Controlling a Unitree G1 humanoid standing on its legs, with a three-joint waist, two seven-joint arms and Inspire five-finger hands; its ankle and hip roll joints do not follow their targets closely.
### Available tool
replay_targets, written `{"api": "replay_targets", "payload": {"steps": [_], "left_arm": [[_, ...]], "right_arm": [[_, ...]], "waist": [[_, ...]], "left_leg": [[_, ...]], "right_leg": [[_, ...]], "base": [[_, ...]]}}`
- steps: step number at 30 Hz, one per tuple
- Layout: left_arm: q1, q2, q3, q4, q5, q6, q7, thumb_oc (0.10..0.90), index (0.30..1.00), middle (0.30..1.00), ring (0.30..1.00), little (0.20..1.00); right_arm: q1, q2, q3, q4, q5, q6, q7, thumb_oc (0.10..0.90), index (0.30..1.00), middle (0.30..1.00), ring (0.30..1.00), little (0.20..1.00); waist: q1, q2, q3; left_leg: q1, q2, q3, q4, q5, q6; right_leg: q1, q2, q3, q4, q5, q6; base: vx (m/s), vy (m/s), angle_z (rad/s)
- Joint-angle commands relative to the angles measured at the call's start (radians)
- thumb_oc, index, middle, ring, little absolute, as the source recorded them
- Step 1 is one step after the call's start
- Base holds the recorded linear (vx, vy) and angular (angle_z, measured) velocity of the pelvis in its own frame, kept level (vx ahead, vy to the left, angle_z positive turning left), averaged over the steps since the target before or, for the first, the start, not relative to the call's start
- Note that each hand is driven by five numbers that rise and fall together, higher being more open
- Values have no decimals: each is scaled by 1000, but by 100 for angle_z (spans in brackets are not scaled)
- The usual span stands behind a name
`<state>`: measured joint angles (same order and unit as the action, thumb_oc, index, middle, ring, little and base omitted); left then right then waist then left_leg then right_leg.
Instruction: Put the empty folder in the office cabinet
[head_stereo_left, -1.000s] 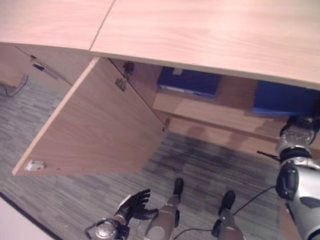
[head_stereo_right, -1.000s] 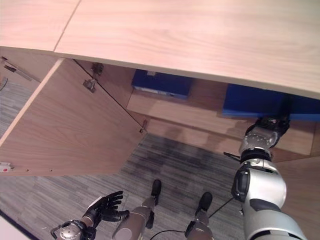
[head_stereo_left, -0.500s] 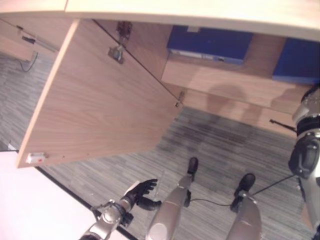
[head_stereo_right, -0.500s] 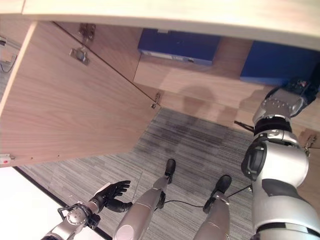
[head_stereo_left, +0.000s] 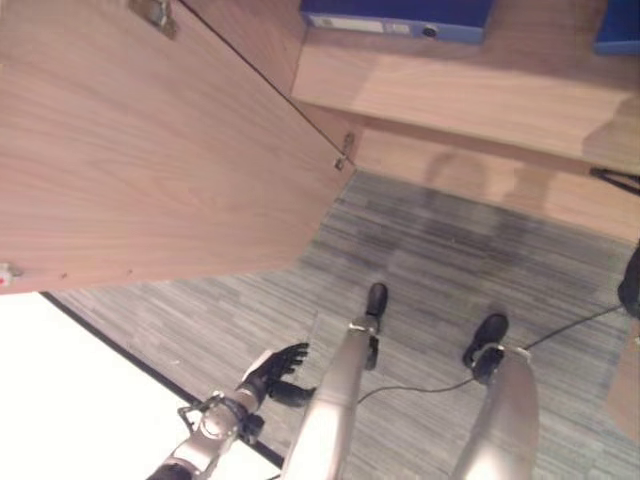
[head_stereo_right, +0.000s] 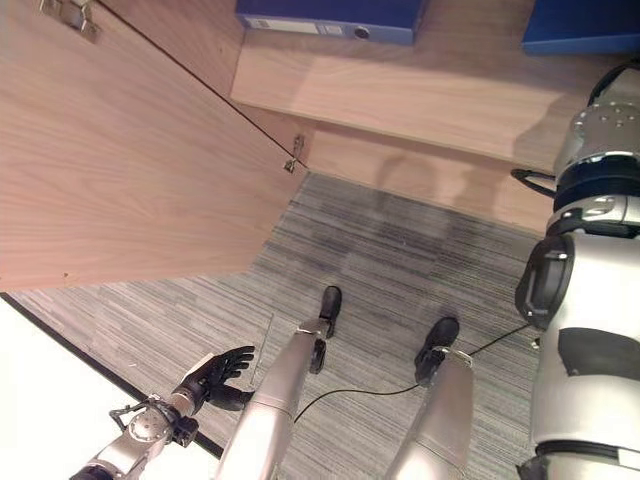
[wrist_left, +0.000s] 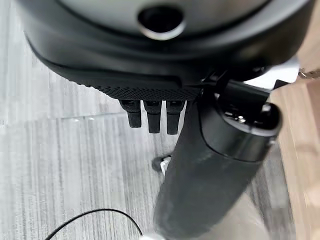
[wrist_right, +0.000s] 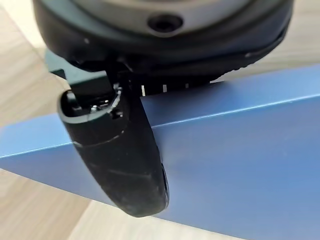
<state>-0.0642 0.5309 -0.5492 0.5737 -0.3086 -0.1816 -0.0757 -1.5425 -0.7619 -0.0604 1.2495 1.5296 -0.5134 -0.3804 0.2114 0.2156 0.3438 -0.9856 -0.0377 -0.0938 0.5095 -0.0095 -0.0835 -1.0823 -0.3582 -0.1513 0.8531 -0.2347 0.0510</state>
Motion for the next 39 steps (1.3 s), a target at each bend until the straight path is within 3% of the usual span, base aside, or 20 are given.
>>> {"api": "replay_targets", "payload": {"steps": [1,4,6,7,14,15,18,24,31,39], "left_arm": [[50,84,18,32,-17,-27,8,800,900,900,900,900],[54,88,22,41,-26,-29,6,800,900,900,900,900],[53,86,21,37,-28,-29,4,800,900,900,900,900],[51,87,18,35,-25,-30,4,800,900,900,900,900],[43,81,8,41,-16,-27,22,800,900,900,900,900],[41,83,-1,40,-6,-24,32,800,900,900,900,900],[42,81,-14,40,12,-21,40,800,900,900,900,900],[48,84,-15,83,55,10,60,800,900,900,900,900],[30,64,-25,131,79,29,67,800,900,900,900,900],[28,45,-26,160,52,31,75,800,900,900,900,900]], "right_arm": [[-3,-142,100,-107,-80,-26,14,400,300,300,300,300],[-32,-170,127,-98,-89,-15,9,400,300,300,300,300],[-45,-179,136,-87,-93,-7,3,609,613,613,613,613],[-58,-187,147,-64,-104,6,-13,800,900,900,900,900],[-121,-217,225,55,-152,104,-64,800,900,900,900,900],[-138,-225,254,115,-186,154,-98,800,900,900,900,900],[-153,-222,278,164,-209,206,-119,800,900,900,900,900],[-152,-224,320,292,-258,373,-146,800,900,900,900,900],[-113,-240,289,365,-259,410,-196,800,900,900,900,900],[-66,-201,261,347,-300,405,-249,800,900,900,900,900]], "waist": [[38,27,-73],[41,39,-74],[41,43,-75],[40,47,-75],[30,42,-75],[26,35,-77],[23,33,-75],[12,12,-64],[2,-18,-63],[9,-38,-58]], "left_leg": [[90,13,-4,-64,-127,0],[110,4,-2,-110,-110,-2],[119,1,-1,-132,-102,-1],[132,0,-1,-159,-95,-1],[152,3,1,-217,-76,-3],[156,2,3,-225,-72,-4],[161,5,5,-234,-70,-4],[174,7,3,-219,-75,-2],[174,6,-5,-161,-103,-2],[233,17,-16,-207,-92,-2]], "right_leg": [[123,40,37,-12,-85,97],[124,36,41,-18,-78,100],[125,34,43,-25,-74,102],[128,37,44,-37,-75,104],[121,41,50,-49,-63,107],[123,41,49,-57,-59,105],[130,42,45,-69,-56,106],[156,51,35,-81,-55,96],[219,62,10,-99,-58,88],[300,79,-11,-183,-25,94]], "base": [[39,-7,-3],[39,19,5],[21,27,14],[24,27,6],[1,1,-1],[0,0,0],[0,0,0],[-5,-9,-4],[-4,-37,3],[-2,4,-5]]}}
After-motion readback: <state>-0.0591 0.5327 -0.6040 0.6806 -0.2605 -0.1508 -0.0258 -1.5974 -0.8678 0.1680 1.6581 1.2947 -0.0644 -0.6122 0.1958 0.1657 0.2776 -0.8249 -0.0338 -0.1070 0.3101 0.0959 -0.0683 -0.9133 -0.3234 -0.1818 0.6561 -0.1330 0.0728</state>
